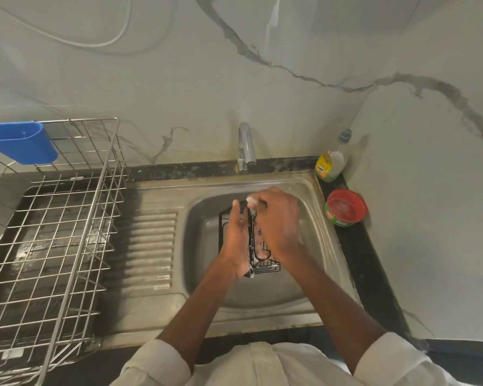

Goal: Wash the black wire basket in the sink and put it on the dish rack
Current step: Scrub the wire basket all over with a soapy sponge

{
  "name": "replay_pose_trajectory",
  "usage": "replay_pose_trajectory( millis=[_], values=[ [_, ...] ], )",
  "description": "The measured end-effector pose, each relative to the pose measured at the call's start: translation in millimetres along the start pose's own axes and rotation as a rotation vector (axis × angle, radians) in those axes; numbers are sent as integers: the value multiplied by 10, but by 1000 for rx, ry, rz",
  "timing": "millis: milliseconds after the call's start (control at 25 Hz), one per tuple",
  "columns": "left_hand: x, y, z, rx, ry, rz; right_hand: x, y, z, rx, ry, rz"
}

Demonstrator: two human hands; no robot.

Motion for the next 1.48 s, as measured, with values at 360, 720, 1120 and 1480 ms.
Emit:
replay_pose_trajectory(
  millis=[360,720,1120,1480],
  values=[
    [-105,-39,-68,72,80,-85,0,105,70,-28,-43,-21],
    [28,7,-100,69,-39,-50,-31,-185,-61,128,109,37],
    [92,53,-102,33,-74,9,-100,-152,-186,178,-79,-90],
    [113,40,-85,74,-12,7,-196,-118,6,70,-100,62]
  ],
)
Point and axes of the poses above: each hand's wrist, its own y-axis away from the middle knuckle, its own x-axis out of the palm, z = x × y, the point moved 8 cm from there along -y, towards the middle knuckle, and after that the axes turned 6 degrees about z, right-handed, at the moved point
